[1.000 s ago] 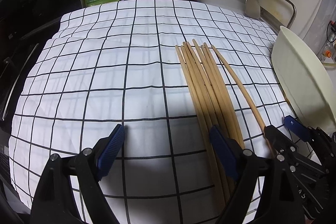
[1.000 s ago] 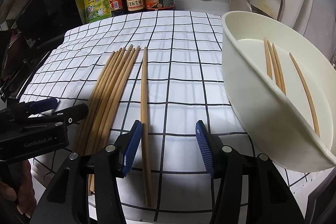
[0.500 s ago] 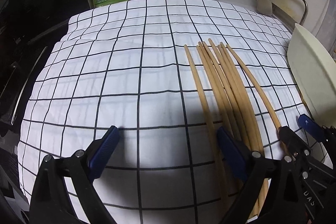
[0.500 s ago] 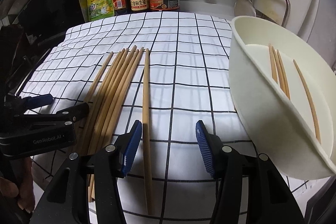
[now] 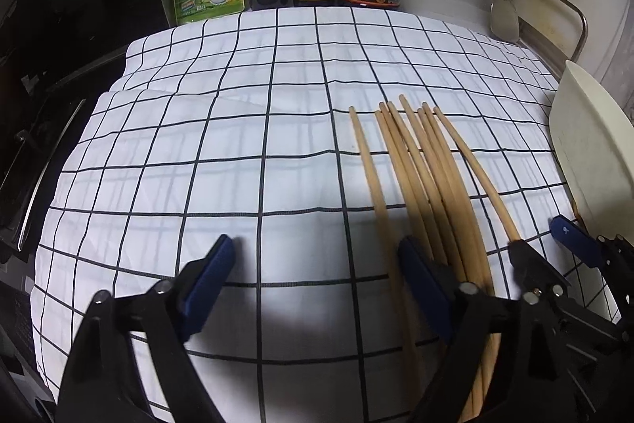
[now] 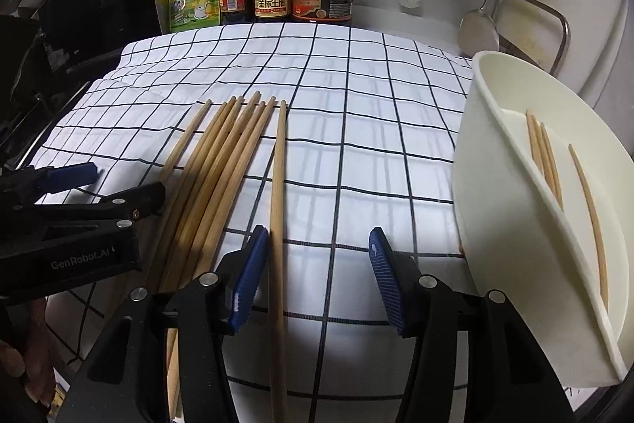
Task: Organize utensils
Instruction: 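Close the left tool on one chopstick while the right tool grasps another, then lift both held chopsticks and carry them over the white bowl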
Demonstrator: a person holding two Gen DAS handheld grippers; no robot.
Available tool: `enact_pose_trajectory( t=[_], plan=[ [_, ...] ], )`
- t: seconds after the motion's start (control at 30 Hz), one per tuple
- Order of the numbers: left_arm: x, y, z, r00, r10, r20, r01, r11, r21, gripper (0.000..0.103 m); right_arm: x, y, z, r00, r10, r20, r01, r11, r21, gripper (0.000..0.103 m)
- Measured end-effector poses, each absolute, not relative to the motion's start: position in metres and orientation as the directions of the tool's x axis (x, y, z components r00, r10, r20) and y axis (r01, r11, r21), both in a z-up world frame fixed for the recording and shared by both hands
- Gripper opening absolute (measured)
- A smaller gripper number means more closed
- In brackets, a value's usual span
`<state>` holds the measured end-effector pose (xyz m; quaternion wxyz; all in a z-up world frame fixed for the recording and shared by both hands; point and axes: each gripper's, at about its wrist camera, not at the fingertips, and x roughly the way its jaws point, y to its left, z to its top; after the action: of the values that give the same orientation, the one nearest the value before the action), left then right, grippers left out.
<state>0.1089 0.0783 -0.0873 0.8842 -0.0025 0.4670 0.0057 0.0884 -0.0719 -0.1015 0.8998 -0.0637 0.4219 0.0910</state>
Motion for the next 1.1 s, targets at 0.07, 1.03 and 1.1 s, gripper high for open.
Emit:
enact_pose_trajectory(
  t=[0.07, 1.03, 1.1],
  plan=[
    [0.108, 0.076, -0.086, 0.568, 0.0, -0.823, 0.0, 1.0, 0.0, 0.065, 0.089, -0.072, -0.102, 0.623, 0.134, -0.771, -0.232, 0.973, -0.018, 0.042],
    [0.086, 0.076, -0.069, 0.572, -0.086, -0.816, 0.048, 0.996, -0.072, 0.007, 0.074, -0.066, -0.093, 0.618, 0.161, -0.77, -0.232, 0.973, 0.017, 0.006],
    [0.083, 0.077, -0.067, 0.574, -0.095, -0.814, 0.049, 0.995, -0.081, 0.007, 0.071, -0.066, -0.09, 0.622, 0.161, -0.766, -0.23, 0.973, 0.018, 0.006]
  ],
)
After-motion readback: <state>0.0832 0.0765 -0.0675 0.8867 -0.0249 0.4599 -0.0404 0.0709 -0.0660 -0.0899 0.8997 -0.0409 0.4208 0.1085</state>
